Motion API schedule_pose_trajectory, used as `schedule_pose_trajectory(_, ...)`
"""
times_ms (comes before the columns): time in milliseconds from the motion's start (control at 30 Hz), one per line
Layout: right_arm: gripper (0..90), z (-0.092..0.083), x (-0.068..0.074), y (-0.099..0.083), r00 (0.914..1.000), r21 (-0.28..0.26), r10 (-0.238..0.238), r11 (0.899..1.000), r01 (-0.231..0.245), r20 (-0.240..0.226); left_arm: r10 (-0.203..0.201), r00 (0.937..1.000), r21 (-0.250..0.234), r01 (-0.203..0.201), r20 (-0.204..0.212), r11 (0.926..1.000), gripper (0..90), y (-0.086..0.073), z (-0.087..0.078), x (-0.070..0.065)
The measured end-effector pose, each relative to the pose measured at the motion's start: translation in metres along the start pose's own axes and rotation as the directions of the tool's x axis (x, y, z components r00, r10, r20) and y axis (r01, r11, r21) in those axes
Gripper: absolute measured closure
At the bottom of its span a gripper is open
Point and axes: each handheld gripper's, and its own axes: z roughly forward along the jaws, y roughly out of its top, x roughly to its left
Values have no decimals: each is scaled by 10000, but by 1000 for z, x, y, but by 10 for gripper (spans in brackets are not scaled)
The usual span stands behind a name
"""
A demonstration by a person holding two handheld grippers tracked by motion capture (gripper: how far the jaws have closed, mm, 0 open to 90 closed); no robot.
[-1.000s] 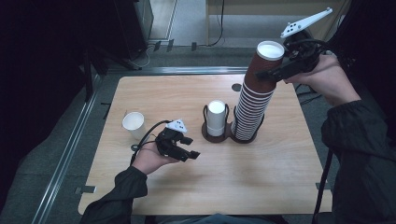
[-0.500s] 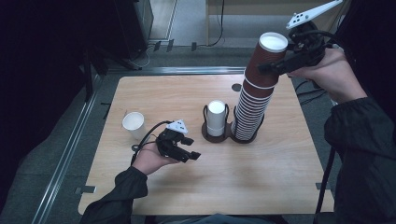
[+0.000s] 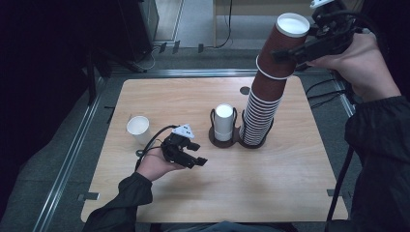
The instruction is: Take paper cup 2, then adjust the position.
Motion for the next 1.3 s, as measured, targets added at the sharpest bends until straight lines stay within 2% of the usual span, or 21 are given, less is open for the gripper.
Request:
schedule_pose_trajectory(67, 180, -8, 3, 5, 9997, -105, -99, 9999, 101, 214, -22, 10000, -19, 22, 19, 10000, 339, 0, 0, 0)
schedule_pose_trajectory(267, 180, -21, 14, 14, 9997, -304, -201, 9993, 196, -157, -86, 10000, -144, 86, 36, 9999, 336, 0, -1, 1)
schedule_pose_trajectory(333, 180, -23, 22, 14, 9985, -349, -234, 9992, 216, -493, -118, 9999, -151, 119, 21, 9998, 335, 0, -1, 2)
schedule_pose_trajectory(500, 180, -16, 41, 8, 9953, -286, -384, 9989, 360, -894, -119, 9999, -132, 119, -23, 9998, 336, 0, -2, 2)
schedule_pose_trajectory(633, 180, -11, 52, 1, 9921, -521, -615, 9971, 561, -1091, -96, 10000, -154, 96, -18, 9998, 336, -1, -3, 3)
schedule_pose_trajectory(800, 181, -11, 57, 0, 9895, -251, -552, 9983, 523, -1338, -128, 9999, -159, 127, -75, 9998, 336, -1, -4, 3)
schedule_pose_trajectory(1300, 180, 5, 74, -22, 9750, -250, -786, 9969, 750, -2078, -237, 9997, -352, 236, -35, 9991, 335, -1, -7, 4)
